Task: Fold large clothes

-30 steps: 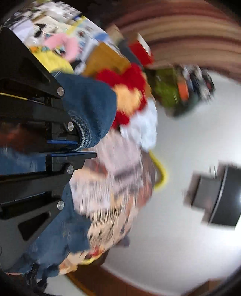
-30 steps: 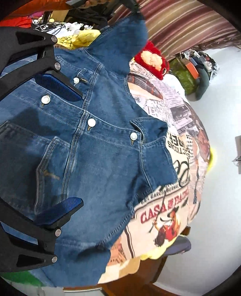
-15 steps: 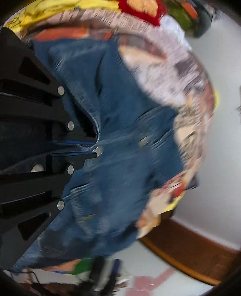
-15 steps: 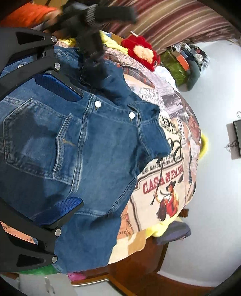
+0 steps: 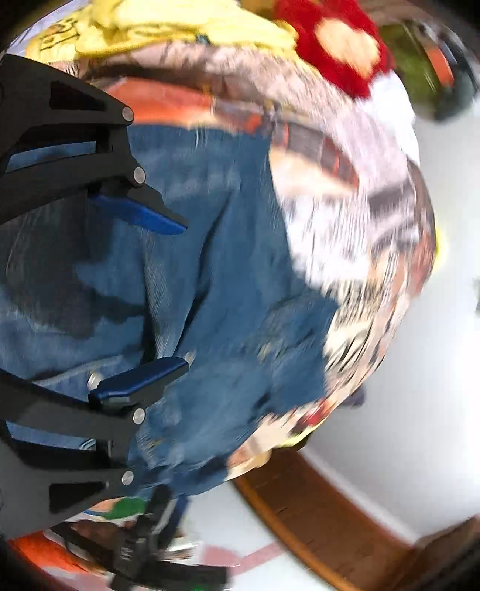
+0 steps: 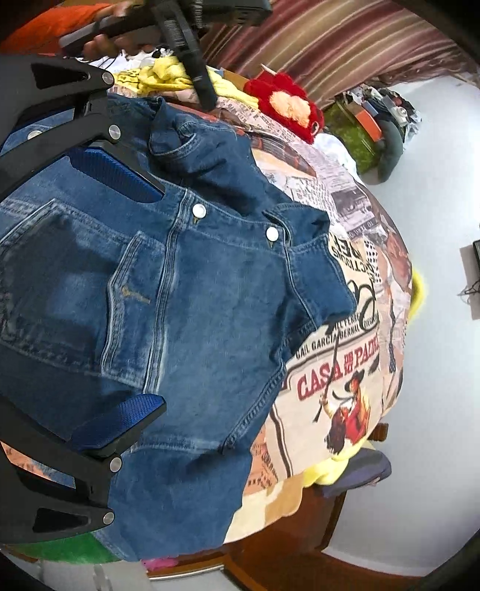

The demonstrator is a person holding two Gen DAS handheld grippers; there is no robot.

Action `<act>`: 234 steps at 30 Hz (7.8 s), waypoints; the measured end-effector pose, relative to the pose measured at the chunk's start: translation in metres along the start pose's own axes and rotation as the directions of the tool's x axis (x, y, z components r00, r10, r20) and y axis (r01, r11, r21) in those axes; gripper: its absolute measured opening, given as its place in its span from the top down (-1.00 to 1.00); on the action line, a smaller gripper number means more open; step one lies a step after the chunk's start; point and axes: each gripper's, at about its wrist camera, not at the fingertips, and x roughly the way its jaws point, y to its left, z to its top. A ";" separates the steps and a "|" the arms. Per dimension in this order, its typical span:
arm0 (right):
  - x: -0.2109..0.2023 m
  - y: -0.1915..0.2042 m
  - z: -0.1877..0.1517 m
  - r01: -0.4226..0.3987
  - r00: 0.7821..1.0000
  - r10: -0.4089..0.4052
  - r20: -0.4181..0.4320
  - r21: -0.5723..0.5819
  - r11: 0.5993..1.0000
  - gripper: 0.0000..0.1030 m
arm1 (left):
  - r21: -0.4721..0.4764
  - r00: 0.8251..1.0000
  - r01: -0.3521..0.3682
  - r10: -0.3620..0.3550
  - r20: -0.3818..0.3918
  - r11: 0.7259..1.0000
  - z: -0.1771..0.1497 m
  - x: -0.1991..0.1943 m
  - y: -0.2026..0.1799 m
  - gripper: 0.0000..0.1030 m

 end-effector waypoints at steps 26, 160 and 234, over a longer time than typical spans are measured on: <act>0.020 -0.002 0.007 -0.013 1.000 0.013 -0.022 0.004 1.000 -1.00 | -0.148 0.999 -0.011 0.005 -0.041 0.989 0.018 0.027 0.062 0.65; -0.005 -0.352 -0.089 0.058 0.998 -0.035 -0.046 0.788 0.613 -0.47 | 0.418 0.977 0.028 0.063 -0.202 0.908 -0.013 0.152 -0.174 -0.70; 0.006 -0.139 -0.025 0.112 0.991 -0.101 -0.088 0.126 0.986 0.74 | 0.637 0.963 0.000 0.172 -0.208 0.771 0.000 0.178 -0.251 -0.71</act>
